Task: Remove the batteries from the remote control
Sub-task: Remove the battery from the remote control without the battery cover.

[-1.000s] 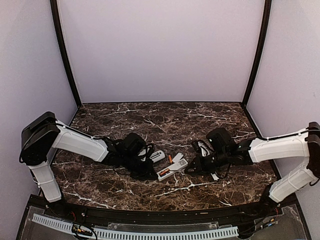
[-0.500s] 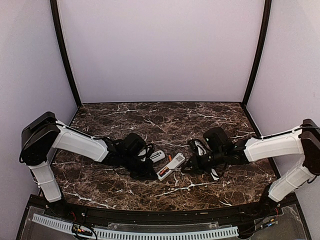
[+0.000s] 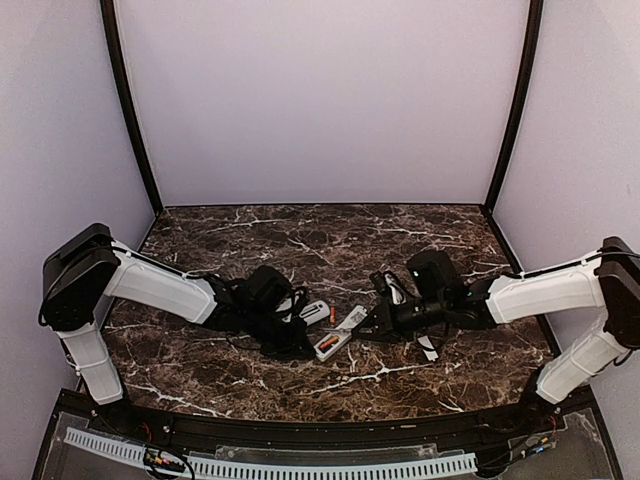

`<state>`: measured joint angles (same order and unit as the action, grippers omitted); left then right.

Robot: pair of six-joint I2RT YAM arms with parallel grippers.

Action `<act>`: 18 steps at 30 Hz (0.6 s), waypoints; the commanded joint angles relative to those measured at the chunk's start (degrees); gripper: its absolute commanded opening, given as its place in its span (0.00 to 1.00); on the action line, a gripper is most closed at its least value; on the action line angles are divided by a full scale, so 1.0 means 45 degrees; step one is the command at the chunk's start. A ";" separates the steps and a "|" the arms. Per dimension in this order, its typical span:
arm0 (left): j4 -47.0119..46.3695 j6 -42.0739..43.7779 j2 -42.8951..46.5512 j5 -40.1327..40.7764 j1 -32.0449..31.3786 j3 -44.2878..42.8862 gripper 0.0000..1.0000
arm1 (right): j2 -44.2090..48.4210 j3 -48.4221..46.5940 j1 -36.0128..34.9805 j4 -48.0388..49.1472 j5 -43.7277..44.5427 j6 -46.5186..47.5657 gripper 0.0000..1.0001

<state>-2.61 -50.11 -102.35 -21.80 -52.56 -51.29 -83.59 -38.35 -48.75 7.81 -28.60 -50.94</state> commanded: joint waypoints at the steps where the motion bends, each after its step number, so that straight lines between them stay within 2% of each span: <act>1: 0.0166 0.0153 0.0107 0.0352 0.0060 -0.0048 0.05 | -0.0313 -0.0157 -0.0084 0.0487 -0.0151 -0.0130 0.00; 5: 0.0138 0.0156 0.0107 0.0353 0.0072 -0.0048 0.05 | -0.0271 -0.0189 -0.0084 0.0396 -0.0096 -0.0127 0.00; 13: 0.0139 0.0153 0.0144 0.0372 0.0063 -0.0029 0.05 | 0.0881 -0.0055 -0.0082 -0.1666 0.0786 0.0408 0.00; 18: 0.0115 0.0136 0.0180 0.0372 0.0059 -0.0010 0.05 | 0.1412 0.0553 -0.0102 -0.1692 0.0895 0.0157 0.00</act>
<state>-2.63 -50.11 -102.35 -21.80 -52.53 -51.29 -79.26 -37.85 -48.75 1.98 -26.26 -50.17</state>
